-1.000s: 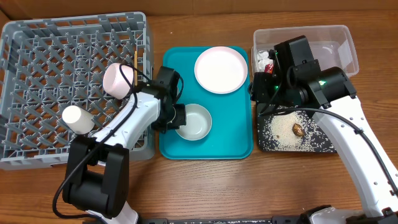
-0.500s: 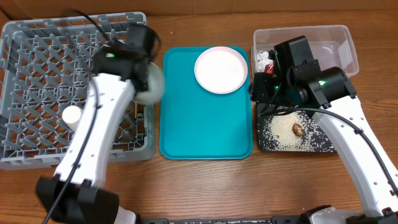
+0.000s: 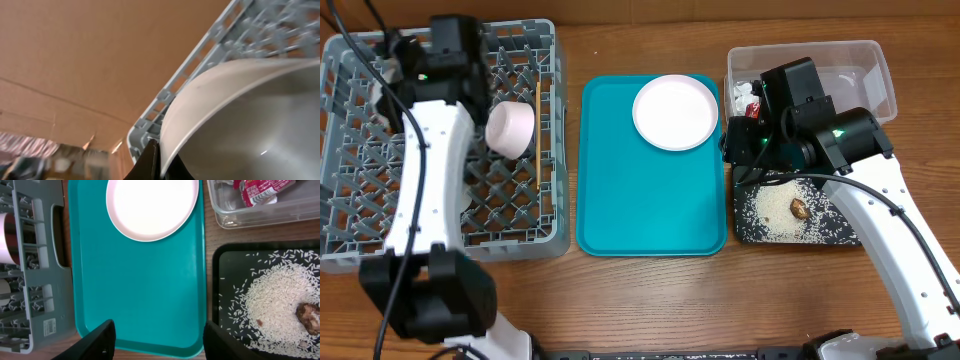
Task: Sort waste into correct bins and load items into the dishwasher
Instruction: 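Carry the white bowl with the left gripper and place it in the rack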
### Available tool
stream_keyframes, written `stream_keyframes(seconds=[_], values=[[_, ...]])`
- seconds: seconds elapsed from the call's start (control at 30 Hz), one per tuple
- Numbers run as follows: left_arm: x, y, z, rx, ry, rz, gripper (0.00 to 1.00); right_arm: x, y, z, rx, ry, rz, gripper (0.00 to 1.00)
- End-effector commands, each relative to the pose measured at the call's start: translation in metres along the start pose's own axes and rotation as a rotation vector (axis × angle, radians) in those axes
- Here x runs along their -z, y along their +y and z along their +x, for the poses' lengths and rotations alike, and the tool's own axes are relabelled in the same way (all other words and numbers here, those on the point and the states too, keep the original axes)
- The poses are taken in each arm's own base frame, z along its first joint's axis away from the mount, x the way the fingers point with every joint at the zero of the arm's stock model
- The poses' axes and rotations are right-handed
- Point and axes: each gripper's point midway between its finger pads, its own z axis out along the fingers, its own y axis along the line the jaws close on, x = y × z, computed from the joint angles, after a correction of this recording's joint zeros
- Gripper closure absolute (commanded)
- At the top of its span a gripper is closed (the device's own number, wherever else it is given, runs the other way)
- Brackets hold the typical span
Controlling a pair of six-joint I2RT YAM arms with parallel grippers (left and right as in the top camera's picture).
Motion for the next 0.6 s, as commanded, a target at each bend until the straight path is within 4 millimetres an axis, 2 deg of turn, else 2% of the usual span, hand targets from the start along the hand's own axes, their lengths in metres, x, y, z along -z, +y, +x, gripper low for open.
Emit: stream_keyframes(seconds=[0.0, 0.33, 0.47, 0.57], values=[[-0.029, -0.007, 0.011, -0.122, 0.049, -0.081, 0.96, 0.005, 0.004, -0.004, 0.006, -0.019, -0.012, 0.42], [-0.064, -0.054, 0.029, -0.268, 0.093, -0.111, 0.96, 0.005, 0.004, -0.004, 0.005, -0.019, -0.011, 0.42], [-0.072, -0.056, 0.028, -0.322, 0.079, -0.201, 0.96, 0.005, 0.004, -0.004, 0.005, -0.018, -0.011, 0.42], [-0.074, -0.064, 0.029, -0.326, 0.079, -0.181, 0.96, 0.005, 0.004, -0.004, 0.005, -0.018, -0.011, 0.43]])
